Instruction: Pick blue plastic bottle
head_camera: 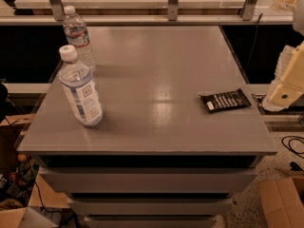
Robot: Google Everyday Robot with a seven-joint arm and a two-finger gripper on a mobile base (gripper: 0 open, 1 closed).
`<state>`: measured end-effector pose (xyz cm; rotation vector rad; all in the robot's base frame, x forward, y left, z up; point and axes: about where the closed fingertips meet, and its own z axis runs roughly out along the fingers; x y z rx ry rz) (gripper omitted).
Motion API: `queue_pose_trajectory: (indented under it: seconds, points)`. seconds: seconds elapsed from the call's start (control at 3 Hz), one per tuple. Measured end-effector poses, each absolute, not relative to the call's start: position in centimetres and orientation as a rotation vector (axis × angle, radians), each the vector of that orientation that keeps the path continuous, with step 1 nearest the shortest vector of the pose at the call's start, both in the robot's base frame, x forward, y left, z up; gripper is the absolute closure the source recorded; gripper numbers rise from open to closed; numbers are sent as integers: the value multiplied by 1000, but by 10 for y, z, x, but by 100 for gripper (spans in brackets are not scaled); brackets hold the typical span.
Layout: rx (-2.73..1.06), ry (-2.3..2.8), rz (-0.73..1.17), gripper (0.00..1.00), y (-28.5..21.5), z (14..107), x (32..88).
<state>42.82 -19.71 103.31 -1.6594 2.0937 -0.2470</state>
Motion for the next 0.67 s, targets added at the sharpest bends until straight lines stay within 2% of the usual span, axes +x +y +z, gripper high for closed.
queue_pose_trajectory:
  seconds: [0.33, 0.67]
  points:
    - [-1659, 2094, -247, 0, -197, 1033, 428]
    - [-1633, 2053, -147, 0, -186, 1031, 431]
